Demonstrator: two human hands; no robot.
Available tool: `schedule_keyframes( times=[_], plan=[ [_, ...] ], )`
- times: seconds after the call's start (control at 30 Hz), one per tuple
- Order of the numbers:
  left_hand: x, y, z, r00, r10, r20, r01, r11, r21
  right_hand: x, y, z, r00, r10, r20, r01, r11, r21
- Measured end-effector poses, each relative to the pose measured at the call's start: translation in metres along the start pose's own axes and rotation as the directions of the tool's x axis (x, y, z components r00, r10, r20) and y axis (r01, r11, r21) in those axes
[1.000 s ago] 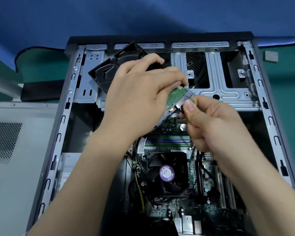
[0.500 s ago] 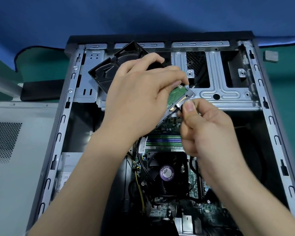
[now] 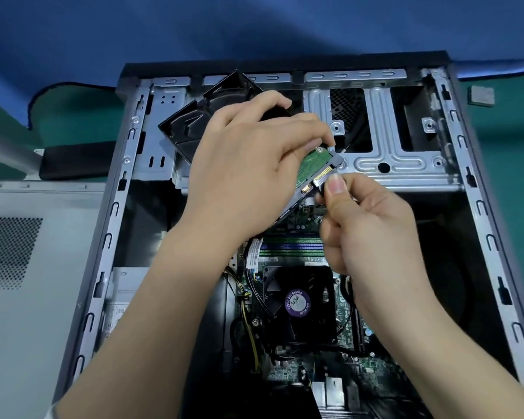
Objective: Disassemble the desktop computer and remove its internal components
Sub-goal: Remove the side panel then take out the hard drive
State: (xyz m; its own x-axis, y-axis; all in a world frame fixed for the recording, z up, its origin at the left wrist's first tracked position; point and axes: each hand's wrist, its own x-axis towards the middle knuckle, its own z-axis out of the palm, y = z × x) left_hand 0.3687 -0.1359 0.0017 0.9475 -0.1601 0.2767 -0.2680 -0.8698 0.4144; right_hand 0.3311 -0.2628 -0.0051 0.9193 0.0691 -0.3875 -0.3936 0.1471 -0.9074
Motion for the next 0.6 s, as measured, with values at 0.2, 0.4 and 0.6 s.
schedule_keyframes(
  times=[0.2, 0.4, 0.6],
  plan=[
    [0.001, -0.003, 0.0, 1.0, 0.003, 0.022, -0.004, 1.0, 0.005, 0.015, -0.013, -0.021, 0.978, 0.145, 0.149, -0.127, 0.985, -0.12],
    [0.002, -0.005, 0.002, 1.0, 0.014, 0.024, -0.014, 1.0, 0.0, 0.018, -0.014, -0.03, 0.984, 0.091, 0.15, -0.028, 0.926, -0.377],
    [0.002, -0.006, 0.001, 0.998, 0.001, 0.059, 0.0, 1.0, -0.015, -0.001, -0.034, -0.045, 0.992, -0.093, 0.082, 0.103, 0.251, -0.963]
  ],
)
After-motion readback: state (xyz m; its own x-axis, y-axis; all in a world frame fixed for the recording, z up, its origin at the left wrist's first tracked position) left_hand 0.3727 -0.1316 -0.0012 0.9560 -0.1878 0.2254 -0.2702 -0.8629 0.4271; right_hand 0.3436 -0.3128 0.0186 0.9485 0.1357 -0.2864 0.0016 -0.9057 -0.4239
